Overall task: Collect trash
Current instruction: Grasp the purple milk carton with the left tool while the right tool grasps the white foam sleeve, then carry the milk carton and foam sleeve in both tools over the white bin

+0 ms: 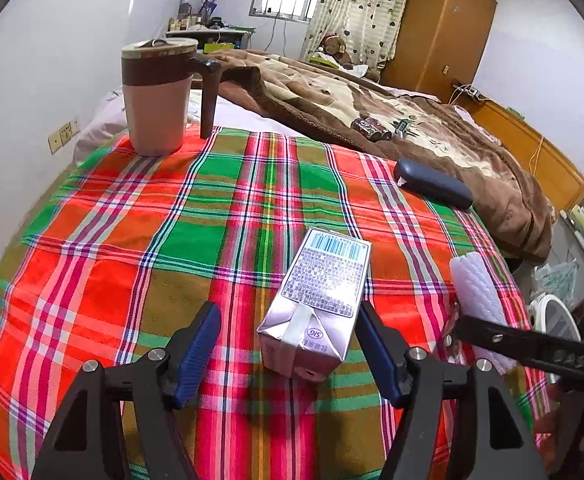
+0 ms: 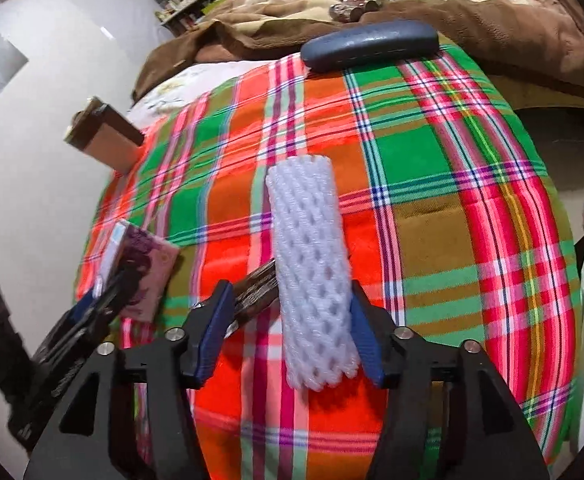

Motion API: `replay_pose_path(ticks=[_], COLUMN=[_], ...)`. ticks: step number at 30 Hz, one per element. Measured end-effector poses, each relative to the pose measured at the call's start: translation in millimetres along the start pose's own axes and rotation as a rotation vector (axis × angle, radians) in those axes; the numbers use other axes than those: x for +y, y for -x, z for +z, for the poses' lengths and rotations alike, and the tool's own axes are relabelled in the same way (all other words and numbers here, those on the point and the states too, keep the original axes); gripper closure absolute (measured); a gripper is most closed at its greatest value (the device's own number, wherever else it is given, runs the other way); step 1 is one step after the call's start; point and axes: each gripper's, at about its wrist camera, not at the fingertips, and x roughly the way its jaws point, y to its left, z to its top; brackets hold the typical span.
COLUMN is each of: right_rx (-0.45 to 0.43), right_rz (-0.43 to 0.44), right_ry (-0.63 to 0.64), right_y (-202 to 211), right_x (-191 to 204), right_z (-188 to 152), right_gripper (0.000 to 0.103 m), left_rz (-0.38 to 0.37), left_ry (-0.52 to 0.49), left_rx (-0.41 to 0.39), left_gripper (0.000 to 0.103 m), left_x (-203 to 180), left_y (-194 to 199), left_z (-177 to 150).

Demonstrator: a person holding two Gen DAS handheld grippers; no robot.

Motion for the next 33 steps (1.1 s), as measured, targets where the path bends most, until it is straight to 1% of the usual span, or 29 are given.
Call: replay_pose_path(ticks=[1, 2, 4, 7, 10, 12, 13, 14, 17, 19, 21, 22, 23, 24, 26, 30, 33], right_rx=[-0.002, -0.026, -0.038, -0.058, -0.075, -0.094, -0.102, -0.109, -0.134, -0.152, -0.167, -0.172, -0.175, -0.178, -0.178, -0.186, -0.190], right_rz=[-0.007, -0.031, -0.072, -0.099, -0.027, -0.021, -0.039, -0.070, -0.177, -0.207, -0.230, -0.238, -0.245, -0.237, -0.205, -0.170, -0.121], right_ry=[0.002, 0.018, 0.035, 0.047, -0.041, -0.086, -0.076, -0.040, 0.110, 0.151, 0.187, 0.196, 0.200, 0.192, 0.171, 0.154, 0.138], right_y=[-1.0, -2.1, -3.5, -6.0, -3.1, -4.1, -4.2, -6.6, -12.9, -13.3, -11.0, -9.6, -7.3, -4.5, 0.2, 4.8, 9.2], right_x=[-0.8, 3.4, 9.2, 13.8, 1.7, -1.8, 1.2, 7.8, 28.3, 31.2, 29.0, 27.5, 24.3, 19.6, 11.5, 6.0, -0.6], right_z=[3.0, 2.2, 2.2, 2.9, 4.9, 5.3, 3.6, 2.3, -7.3, -10.3, -13.8, -13.7, -13.9, -13.1, -12.1, -14.4, -18.3], right_gripper=[0.041, 0.041, 0.041, 0.039, 0.039, 0.039, 0.039, 0.039, 0.039, 0.039, 0.044, 0.050, 0.058, 0.061, 0.067, 0.073, 0.075], left_rz=[0.004, 0.008, 0.012, 0.015, 0.009, 0.015, 0.014, 0.009, 0.005, -0.008, -0.016, -0.015, -0.015, -0.016, -0.013, -0.016, -0.019], left_ry=[0.000, -0.003, 0.005, 0.005, 0.006, 0.008, 0.007, -0.001, -0.006, 0.004, 0.012, 0.013, 0.014, 0.018, 0.010, -0.020, -0.035], left_rx=[0.003, 0.008, 0.014, 0.014, 0.001, 0.006, 0.006, 0.006, 0.016, 0.017, 0.025, 0.030, 0.034, 0.039, 0.042, 0.030, 0.020], left_gripper=[0.035, 0.035, 0.035, 0.035, 0.035, 0.035, 0.035, 0.035, 0.035, 0.035, 0.036, 0.037, 0.045, 0.054, 0.065, 0.066, 0.066], left_x=[0.8, 1.5, 3.2, 4.5, 6.5, 6.7, 6.6, 5.4, 4.9, 6.7, 8.2, 8.1, 8.0, 8.1, 5.9, -2.3, -6.5], left_y=[-1.1, -2.8, -5.2, -6.4, -5.5, -7.9, -8.0, -8.5, -11.7, -12.9, -14.6, -15.5, -16.6, -18.1, -19.1, -14.0, -8.7], left_z=[0.3, 0.5, 0.9, 3.1, 5.6, 7.0, 6.9, 6.7, 7.2, 6.6, 6.1, 5.8, 5.4, 5.2, 4.4, -0.2, -3.5])
